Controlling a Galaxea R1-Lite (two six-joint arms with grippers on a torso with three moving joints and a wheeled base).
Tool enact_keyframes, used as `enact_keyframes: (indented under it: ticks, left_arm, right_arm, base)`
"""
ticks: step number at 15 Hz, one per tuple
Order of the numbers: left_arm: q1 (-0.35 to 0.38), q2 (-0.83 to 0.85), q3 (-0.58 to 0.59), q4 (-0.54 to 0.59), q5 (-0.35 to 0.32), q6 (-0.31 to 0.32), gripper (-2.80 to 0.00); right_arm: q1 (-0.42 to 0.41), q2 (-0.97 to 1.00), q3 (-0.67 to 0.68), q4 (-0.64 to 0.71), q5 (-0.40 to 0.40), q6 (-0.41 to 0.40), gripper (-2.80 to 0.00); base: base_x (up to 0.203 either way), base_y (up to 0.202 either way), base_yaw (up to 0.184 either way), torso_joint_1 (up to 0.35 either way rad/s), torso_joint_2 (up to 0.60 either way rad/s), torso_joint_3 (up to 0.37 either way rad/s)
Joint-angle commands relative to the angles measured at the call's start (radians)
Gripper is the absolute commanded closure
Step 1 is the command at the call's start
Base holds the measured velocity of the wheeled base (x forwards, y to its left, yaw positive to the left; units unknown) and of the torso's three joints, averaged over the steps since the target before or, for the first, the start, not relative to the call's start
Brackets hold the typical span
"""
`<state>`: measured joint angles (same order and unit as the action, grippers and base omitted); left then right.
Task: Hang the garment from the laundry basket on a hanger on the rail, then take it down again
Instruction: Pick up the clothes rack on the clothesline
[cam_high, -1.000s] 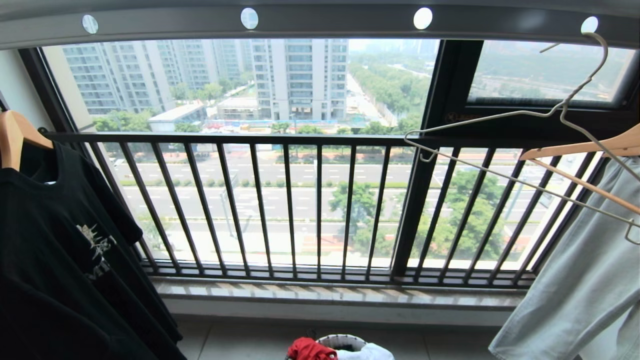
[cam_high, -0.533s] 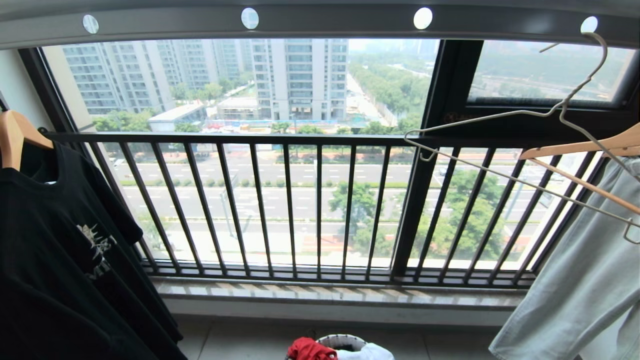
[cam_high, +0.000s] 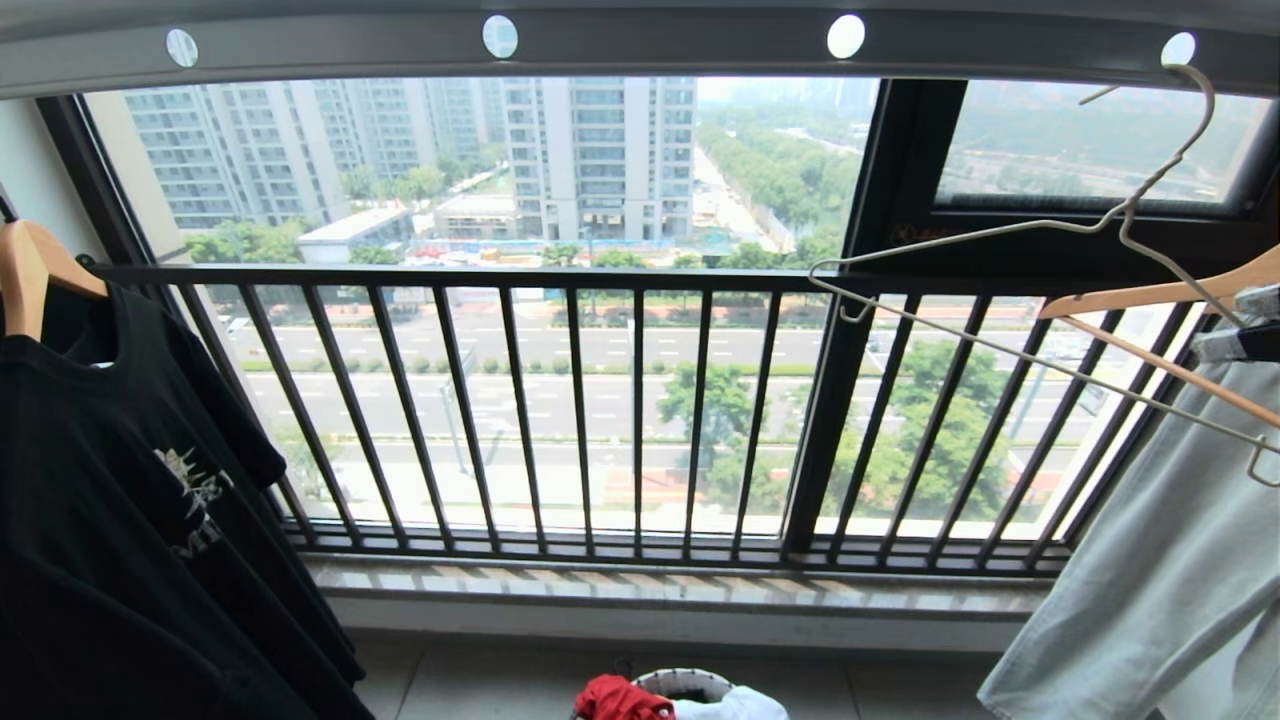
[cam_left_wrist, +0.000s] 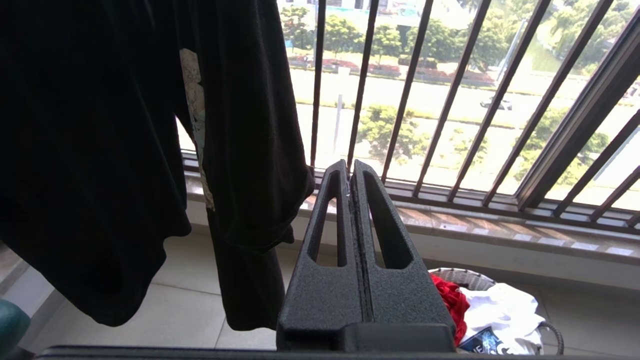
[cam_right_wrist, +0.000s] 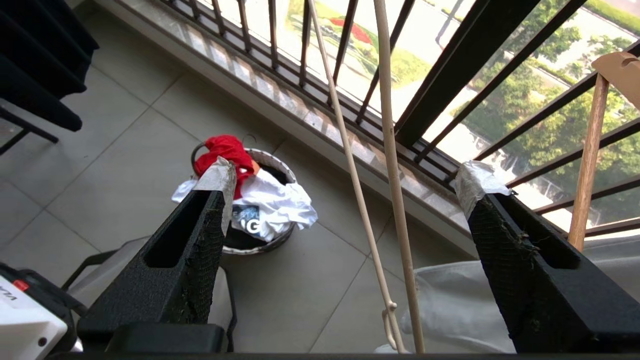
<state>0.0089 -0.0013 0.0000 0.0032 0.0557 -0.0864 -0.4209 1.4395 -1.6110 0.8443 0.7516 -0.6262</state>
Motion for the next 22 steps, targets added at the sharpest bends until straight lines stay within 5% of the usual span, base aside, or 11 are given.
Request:
enact_keyframes:
  ticks: [1,12,22]
  left_arm:
    - [0.000,0.001,0.000,0.000,0.001,-0.001,0.00]
    - [0.000,0.000,0.000,0.000,0.001,-0.001,0.00]
    - [0.000,0.000,0.000,0.000,0.001,-0.001,0.00]
  right_arm:
    - [0.001,0.022,0.020,0.004,0.017,-0.008,-2.80]
    - [0.048,0.076,0.055,0.004,0.086,-0.032,-2.80]
    - [0.113,0.099,0.050,0.004,-0.011,-0.100,-2.80]
  base:
    - [0.000,0.000,0.000,0.000,0.00,0.000]
    - [0.000,0.000,0.000,0.000,0.00,0.000]
    - [0.000,0.000,0.000,0.000,0.00,0.000]
